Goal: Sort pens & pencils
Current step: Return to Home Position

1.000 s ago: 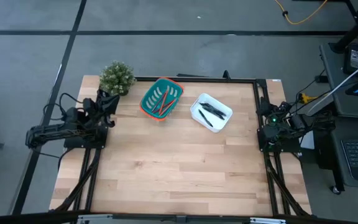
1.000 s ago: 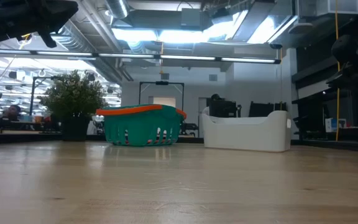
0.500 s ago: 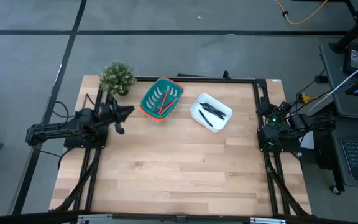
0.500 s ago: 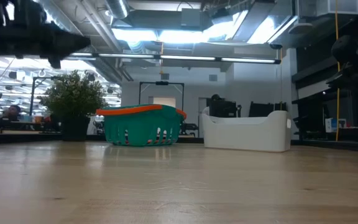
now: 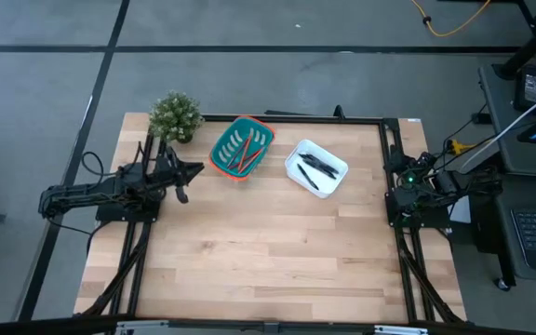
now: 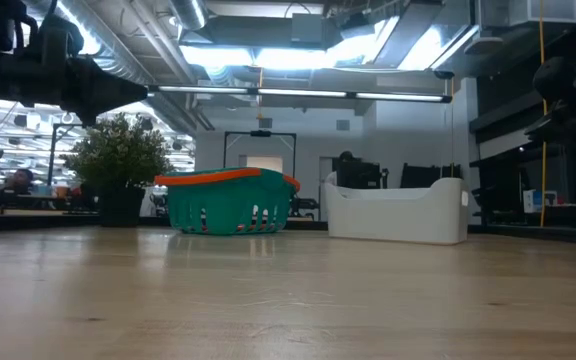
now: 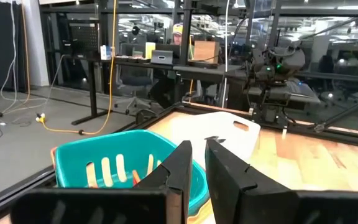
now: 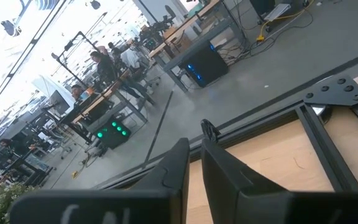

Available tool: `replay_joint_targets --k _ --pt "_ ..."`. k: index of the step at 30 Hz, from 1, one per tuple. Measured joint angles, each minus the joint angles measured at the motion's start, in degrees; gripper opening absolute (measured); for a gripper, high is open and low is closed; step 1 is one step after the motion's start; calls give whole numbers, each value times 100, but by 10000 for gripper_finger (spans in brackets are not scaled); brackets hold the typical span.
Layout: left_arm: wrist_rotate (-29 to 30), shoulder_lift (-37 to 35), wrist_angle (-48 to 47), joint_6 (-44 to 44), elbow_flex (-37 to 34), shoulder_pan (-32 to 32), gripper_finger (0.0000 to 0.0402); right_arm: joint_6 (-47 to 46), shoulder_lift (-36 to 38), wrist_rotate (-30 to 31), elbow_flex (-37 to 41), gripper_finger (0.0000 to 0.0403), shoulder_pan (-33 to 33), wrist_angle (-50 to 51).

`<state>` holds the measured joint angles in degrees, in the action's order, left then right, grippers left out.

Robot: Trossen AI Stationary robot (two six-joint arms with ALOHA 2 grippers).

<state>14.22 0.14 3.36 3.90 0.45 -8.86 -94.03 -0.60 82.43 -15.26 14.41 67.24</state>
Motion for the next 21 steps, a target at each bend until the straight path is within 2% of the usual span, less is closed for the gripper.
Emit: replay_joint_targets --k 6,12,15,19,21 --pt "0 0 2 0 0 0 41 0 -4 4 -1 46 0 4" --pt "0 0 5 0 0 0 41 1 -348 75 -7 46 0 57" --pt "2 0 7 0 0 0 41 2 -749 206 -7 46 0 164" --pt "2 0 6 0 0 0 41 6 -1627 706 -16 46 0 563" --pt "4 0 11 0 0 0 41 5 -2085 679 -41 46 0 798"
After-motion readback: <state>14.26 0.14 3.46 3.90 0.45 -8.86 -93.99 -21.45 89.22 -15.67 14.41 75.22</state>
